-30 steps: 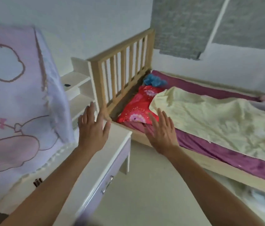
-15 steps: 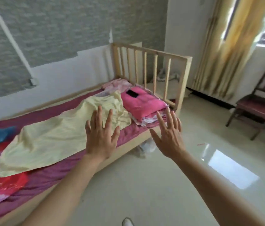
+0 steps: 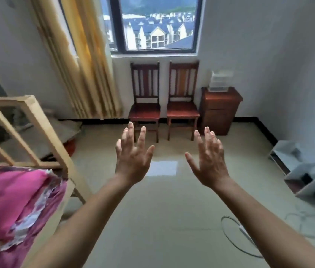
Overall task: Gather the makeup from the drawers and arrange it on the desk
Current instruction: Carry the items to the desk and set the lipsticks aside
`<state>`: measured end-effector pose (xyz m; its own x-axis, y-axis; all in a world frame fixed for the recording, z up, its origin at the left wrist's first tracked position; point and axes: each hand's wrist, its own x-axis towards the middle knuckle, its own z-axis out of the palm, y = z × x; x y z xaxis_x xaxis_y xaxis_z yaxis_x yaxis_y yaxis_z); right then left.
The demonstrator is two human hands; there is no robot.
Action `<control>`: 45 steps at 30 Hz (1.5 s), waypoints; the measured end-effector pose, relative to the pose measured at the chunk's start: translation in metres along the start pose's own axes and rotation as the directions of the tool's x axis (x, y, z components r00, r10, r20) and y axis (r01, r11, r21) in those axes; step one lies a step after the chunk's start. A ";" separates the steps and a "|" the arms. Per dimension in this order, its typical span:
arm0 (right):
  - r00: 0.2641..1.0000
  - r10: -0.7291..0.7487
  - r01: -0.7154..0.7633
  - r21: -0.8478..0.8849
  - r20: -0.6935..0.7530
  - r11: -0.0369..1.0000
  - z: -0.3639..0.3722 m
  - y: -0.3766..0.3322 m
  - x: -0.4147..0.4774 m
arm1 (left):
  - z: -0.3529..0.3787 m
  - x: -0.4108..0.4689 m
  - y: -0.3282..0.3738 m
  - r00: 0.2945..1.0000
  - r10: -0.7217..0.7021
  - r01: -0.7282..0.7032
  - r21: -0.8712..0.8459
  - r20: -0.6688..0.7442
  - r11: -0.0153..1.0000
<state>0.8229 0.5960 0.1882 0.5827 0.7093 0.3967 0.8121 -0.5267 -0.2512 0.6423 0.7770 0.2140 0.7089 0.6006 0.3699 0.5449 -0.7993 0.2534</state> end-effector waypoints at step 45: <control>0.896 0.444 -0.444 -0.089 -0.020 0.892 0.183 0.743 0.794 | 0.543 0.982 0.368 0.958 0.221 -0.167 -0.274 0.183 0.947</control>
<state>1.8949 0.8537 0.1553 0.8818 0.3926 0.2614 0.4630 -0.8259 -0.3216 1.7822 1.0849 0.1848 0.8816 0.4022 0.2471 0.2750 -0.8630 0.4237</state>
